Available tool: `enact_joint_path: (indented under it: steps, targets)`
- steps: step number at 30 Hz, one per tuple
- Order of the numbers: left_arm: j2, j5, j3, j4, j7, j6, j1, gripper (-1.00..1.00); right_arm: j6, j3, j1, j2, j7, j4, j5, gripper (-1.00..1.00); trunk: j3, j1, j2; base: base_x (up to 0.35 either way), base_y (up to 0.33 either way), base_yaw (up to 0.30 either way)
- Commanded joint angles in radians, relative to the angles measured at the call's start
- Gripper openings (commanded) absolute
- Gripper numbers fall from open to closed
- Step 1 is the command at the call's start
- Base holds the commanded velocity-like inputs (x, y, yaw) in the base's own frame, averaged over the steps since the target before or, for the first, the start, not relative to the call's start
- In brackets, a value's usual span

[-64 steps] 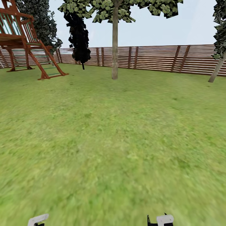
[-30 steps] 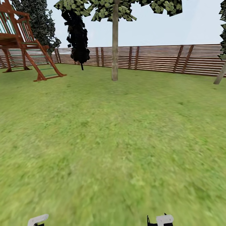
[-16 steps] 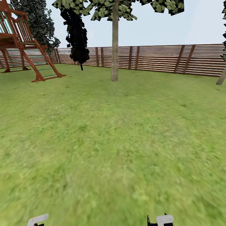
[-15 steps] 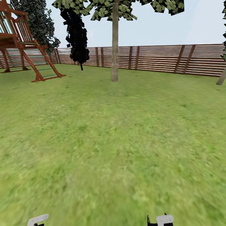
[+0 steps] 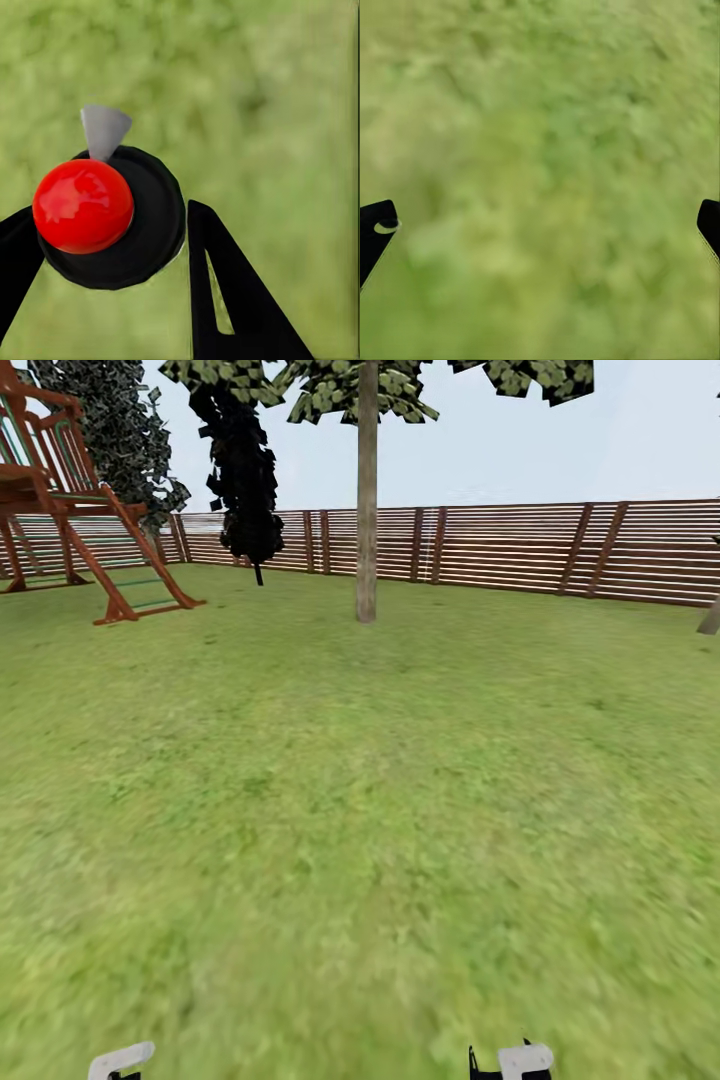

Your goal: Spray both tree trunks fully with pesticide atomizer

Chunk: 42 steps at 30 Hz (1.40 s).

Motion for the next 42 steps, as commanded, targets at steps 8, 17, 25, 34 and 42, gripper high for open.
enact_joint_path:
  steps: [8,17,25,34,42]
  targets:
    - [0.0,0.0,0.0,0.0,0.001,0.001,0.0,-1.0,0.0,0.0,0.0,0.0,0.0,-0.001,0.0,1.0,0.0,0.0,0.0,0.34,0.0,0.0]
    - [0.0,0.0,0.0,0.0,0.001,0.001,0.0,-1.0,0.0,0.0,0.0,0.0,0.0,-0.001,0.0,1.0,0.0,0.0,0.0,0.34,0.0,0.0]
    - [0.0,-0.001,0.0,0.0,0.001,0.001,0.0,-1.0,0.0,0.0,0.0,0.0,0.0,-0.001,0.0,1.0,0.0,0.0,0.0,0.34,0.0,0.0]
    - [0.0,0.0,0.0,0.0,0.001,0.0,0.0,-1.0,0.0,0.0,0.0,0.0,0.0,-0.001,0.0,1.0,0.0,0.0,0.0,0.34,0.0,0.0]
    - [0.0,0.0,0.0,0.0,0.001,0.0,0.0,-1.0,0.0,0.0,0.001,0.0,0.0,-0.001,0.0,1.0,0.0,0.0,0.0,0.34,0.0,0.0]
